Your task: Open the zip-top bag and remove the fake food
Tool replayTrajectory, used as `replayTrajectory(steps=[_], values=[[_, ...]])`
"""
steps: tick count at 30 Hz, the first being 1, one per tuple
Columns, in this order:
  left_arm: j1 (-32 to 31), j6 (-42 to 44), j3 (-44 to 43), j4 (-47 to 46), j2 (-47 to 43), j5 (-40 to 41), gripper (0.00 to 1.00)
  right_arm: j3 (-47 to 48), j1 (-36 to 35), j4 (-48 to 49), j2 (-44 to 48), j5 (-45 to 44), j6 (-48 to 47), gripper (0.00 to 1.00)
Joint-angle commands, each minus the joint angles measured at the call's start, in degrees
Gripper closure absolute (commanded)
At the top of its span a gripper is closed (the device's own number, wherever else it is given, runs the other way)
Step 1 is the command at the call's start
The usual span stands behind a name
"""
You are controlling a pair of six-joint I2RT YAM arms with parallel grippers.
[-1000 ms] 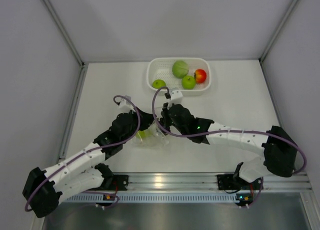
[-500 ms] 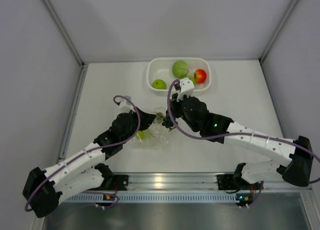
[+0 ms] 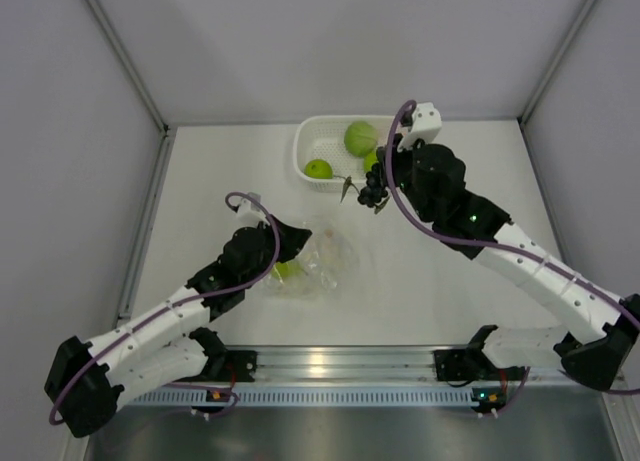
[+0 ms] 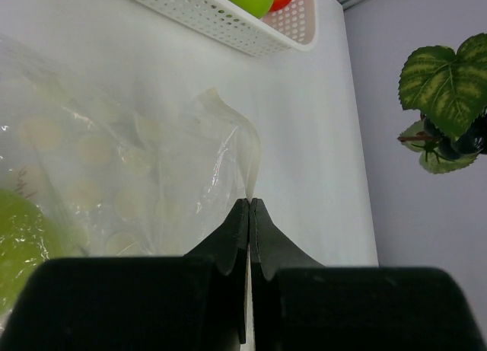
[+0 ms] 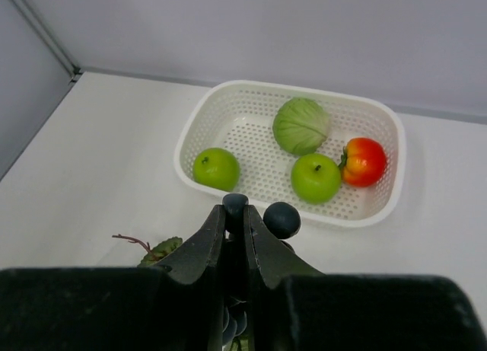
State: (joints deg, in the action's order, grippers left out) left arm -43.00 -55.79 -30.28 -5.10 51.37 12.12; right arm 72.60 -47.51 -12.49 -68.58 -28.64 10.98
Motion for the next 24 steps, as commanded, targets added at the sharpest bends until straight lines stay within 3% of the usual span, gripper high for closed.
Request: replayTrajectory(steps=[1,13,19,24], values=[[-0.2,-0.5,0.5,-1.6,-1.1,0.9,1.0,5.3,3.3,0.8,-1.1,2.4,-2.9,1.0],[-0.2,-1.3,0.3,-1.6,-2.0,-0.7,1.0,18.0,16.8,5.5,-20.5,13.4,-7.4,1.0],[-0.2,-2.2,0.1,-1.6,-2.0,-1.4,1.0,24.7,17.4,7.7,-32.1,16.2,-9.4,1.0],[-0.2,-2.0,-1.1,-1.5,-0.9,-1.4,1.0,29.9,17.4,9.1,-39.9,12.0,-9.6,1.0]])
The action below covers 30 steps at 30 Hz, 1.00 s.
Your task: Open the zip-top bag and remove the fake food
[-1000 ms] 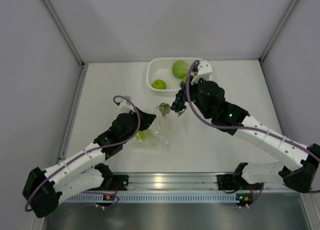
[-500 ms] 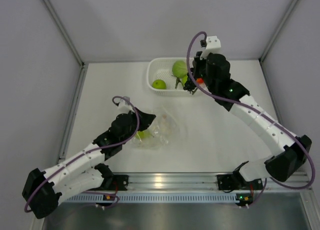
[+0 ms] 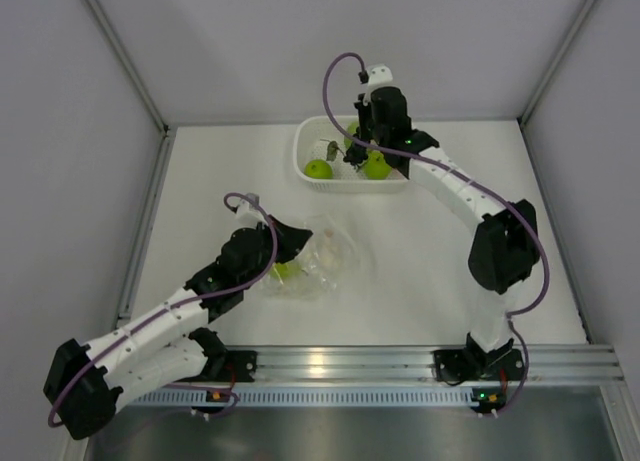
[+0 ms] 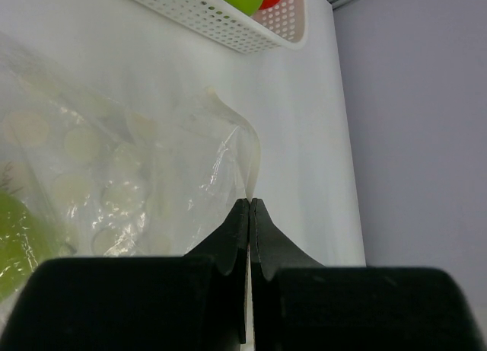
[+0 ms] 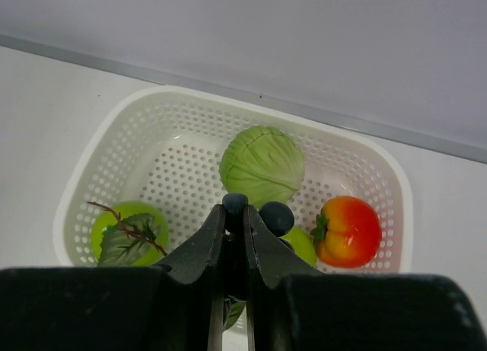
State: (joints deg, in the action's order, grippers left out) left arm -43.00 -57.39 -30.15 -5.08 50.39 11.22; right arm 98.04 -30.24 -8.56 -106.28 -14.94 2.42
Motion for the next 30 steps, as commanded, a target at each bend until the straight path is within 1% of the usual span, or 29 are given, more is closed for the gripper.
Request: replayTrajectory(steps=[1,3,6,7,8,9,11,12,14,15,16,17,20,23,24,25,26,28,29,30], values=[[-0.2,-0.4,-1.5,-1.6,0.2,-0.4,1.0,4.6,0.3,5.7,-3.9,-2.0,-1.1,1.0],[-0.2,-0.3,-2.1,-1.6,0.7,-0.4,1.0,5.4,0.3,7.0,-5.8,-2.6,-1.4,1.0],[-0.2,-0.1,-2.6,-1.6,1.4,-1.1,1.0,8.0,0.3,5.9,-9.7,-3.3,-1.9,1.0],[-0.2,-0.1,-2.7,-1.6,1.6,-1.2,1.0,8.7,0.3,5.9,-11.3,-3.1,-1.9,0.98],[-0.2,-0.2,-2.8,-1.6,1.5,-1.4,1.0,8.7,0.2,6.1,-12.0,-2.9,-1.9,0.89],[-0.2,-0.2,-2.9,-1.6,1.5,-1.6,1.0,9.0,0.3,6.0,-12.5,-3.0,-1.8,0.84],[-0.2,-0.3,-3.2,-1.6,0.9,-1.8,1.0,9.3,0.3,5.8,-13.8,-3.0,-1.4,0.78],[-0.2,-0.3,-3.2,-1.6,0.7,-1.9,1.0,9.4,0.3,5.7,-14.5,-2.9,-1.4,0.7],[-0.2,0.1,-3.6,-1.6,0.4,-1.7,1.0,9.8,0.2,5.1,-14.8,-3.0,-1.1,0.59],[-0.2,0.2,-3.7,-1.6,0.1,-1.6,1.0,10.1,0.2,5.0,-14.9,-3.3,-1.1,0.47],[-0.2,0.4,-3.9,-1.6,0.0,-1.5,1.0,10.0,0.2,4.5,-14.4,-3.3,-0.9,0.43],[-0.2,0.5,-4.1,-1.6,0.0,-1.5,1.0,9.9,0.2,4.4,-13.9,-3.3,-0.7,0.34],[-0.2,0.7,-4.6,-1.5,0.1,-1.5,1.0,8.4,-0.1,4.2,-10.9,-5.3,-1.1,0.2],[-0.2,0.6,-4.8,-1.6,0.1,-1.6,1.0,4.6,-0.8,5.0,-5.4,-7.8,-0.7,0.01],[-0.2,0.6,-5.0,-1.6,0.2,-1.6,1.0,3.5,-1.0,5.1,-2.5,-8.5,0.1,0.01],[-0.2,0.6,-5.1,-1.6,0.2,-1.5,1.0,1.0,-1.2,4.9,-0.9,-8.8,3.2,0.0],[-0.2,0.6,-5.2,-1.6,0.4,-1.5,1.0,-0.2,-1.2,4.3,0.6,-7.7,4.5,0.01],[-0.2,0.4,-5.7,-1.5,0.4,-1.6,1.0,-2.5,-0.6,1.3,4.5,-1.4,6.4,0.01],[-0.2,0.3,-5.8,-1.6,0.4,-1.6,1.0,-3.2,-0.2,0.5,5.7,3.9,7.8,0.05],[-0.2,0.3,-6.1,-1.6,0.5,-1.5,1.0,-5.5,0.1,-1.0,8.2,5.8,9.1,0.09]])
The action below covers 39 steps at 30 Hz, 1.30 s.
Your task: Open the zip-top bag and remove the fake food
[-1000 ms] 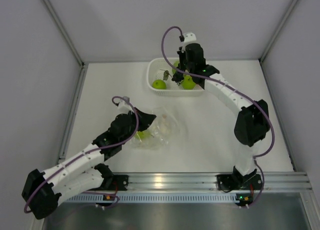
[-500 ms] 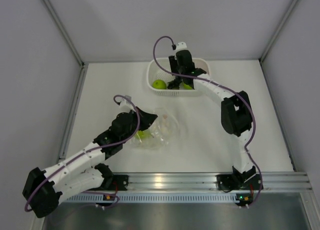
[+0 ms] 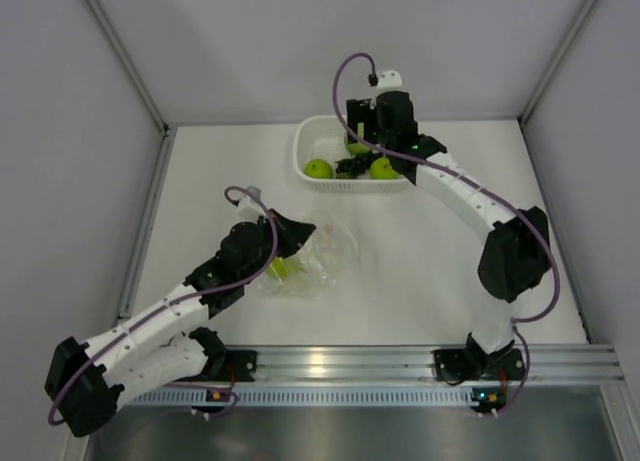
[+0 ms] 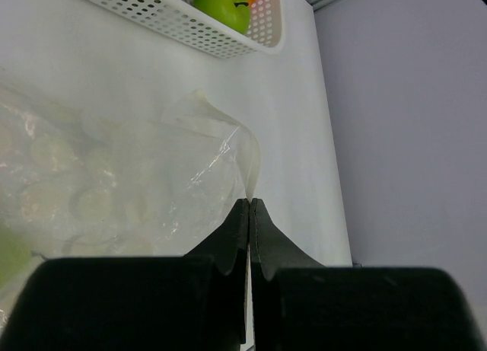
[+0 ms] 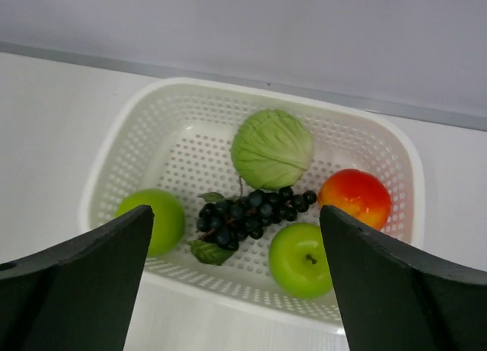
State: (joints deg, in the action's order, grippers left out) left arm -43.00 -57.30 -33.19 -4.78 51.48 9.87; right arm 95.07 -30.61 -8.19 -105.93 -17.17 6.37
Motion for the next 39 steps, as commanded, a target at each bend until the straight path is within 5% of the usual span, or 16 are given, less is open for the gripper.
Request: replayTrajectory(steps=[1,6,13,18,26,39], values=[[-0.2,0.1,-3.1,-1.9,-0.5,-0.1,1.0,-4.0,0.5,-1.7,9.1,9.8,7.6,0.12],[-0.2,-1.1,-2.8,-1.9,-0.7,0.8,1.0,-13.6,0.2,-2.7,17.7,21.0,16.8,0.35],[-0.2,-2.6,-3.2,-1.9,-0.9,0.7,1.0,-29.0,-2.8,-0.6,26.6,32.5,22.7,0.41],[-0.2,-3.9,-3.6,-1.9,-1.5,-0.1,1.0,-42.6,-8.0,14.5,31.5,38.6,28.0,0.43],[-1.3,-5.4,-3.8,-2.5,-2.2,-0.6,1.0,-47.4,-18.5,22.1,27.2,25.7,33.0,0.56],[-3.6,-8.5,-2.8,-3.0,-4.5,-0.8,1.0,-47.5,-24.5,25.2,15.4,4.1,46.5,0.6]])
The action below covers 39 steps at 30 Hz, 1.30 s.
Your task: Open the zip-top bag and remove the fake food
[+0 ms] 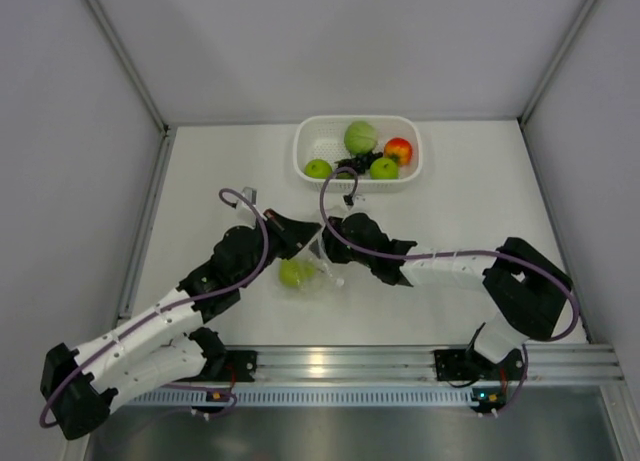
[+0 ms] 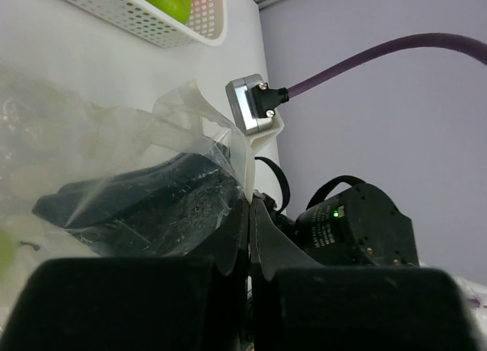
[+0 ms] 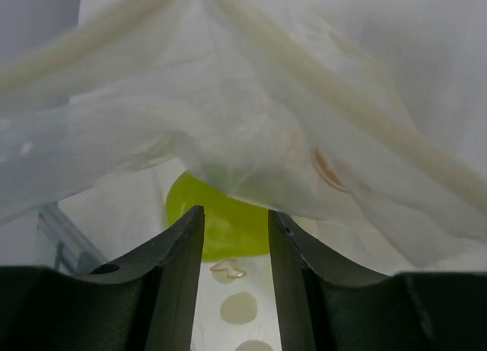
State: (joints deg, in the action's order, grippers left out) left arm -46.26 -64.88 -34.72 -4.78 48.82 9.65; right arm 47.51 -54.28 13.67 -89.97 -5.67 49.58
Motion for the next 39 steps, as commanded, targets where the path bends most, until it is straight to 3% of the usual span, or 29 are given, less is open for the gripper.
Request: replayTrajectory(steps=[1,13,17,20,21,24,27,28,39], values=[[-0.3,-0.9,-1.1,-3.0,-2.7,-0.6,1.0,-0.2,-0.9,2.9,-0.6,-9.8,3.0,0.61],[-0.3,2.8,-0.8,-3.0,-3.2,-0.1,1.0,5.6,0.3,-24.5,1.7,-40.3,-9.7,0.6],[-0.4,5.4,-1.3,-2.7,-1.8,0.3,1.0,8.9,0.2,-29.2,2.3,-42.3,-16.3,0.57],[-0.3,7.5,-2.3,1.5,-0.6,2.7,1.0,8.1,0.4,-25.5,3.7,-30.7,-24.5,0.54],[-0.3,8.0,-2.4,2.4,-0.1,3.4,1.0,7.6,0.4,-23.5,3.9,-22.0,-25.8,0.53],[-0.3,9.2,-1.9,4.6,0.0,6.2,1.0,6.1,0.4,-18.6,3.9,-9.6,-27.3,0.49],[-0.3,9.6,-1.0,6.5,-0.1,6.5,1.0,5.8,0.5,-15.0,2.0,-2.7,-27.9,0.44],[-0.2,9.8,-0.9,6.7,-0.1,6.4,1.0,6.2,0.4,-14.8,0.7,-1.3,-28.2,0.39],[-0.2,10.8,-1.0,8.5,-0.7,7.1,1.0,5.8,0.5,-17.4,-3.5,2.1,-29.5,0.28]])
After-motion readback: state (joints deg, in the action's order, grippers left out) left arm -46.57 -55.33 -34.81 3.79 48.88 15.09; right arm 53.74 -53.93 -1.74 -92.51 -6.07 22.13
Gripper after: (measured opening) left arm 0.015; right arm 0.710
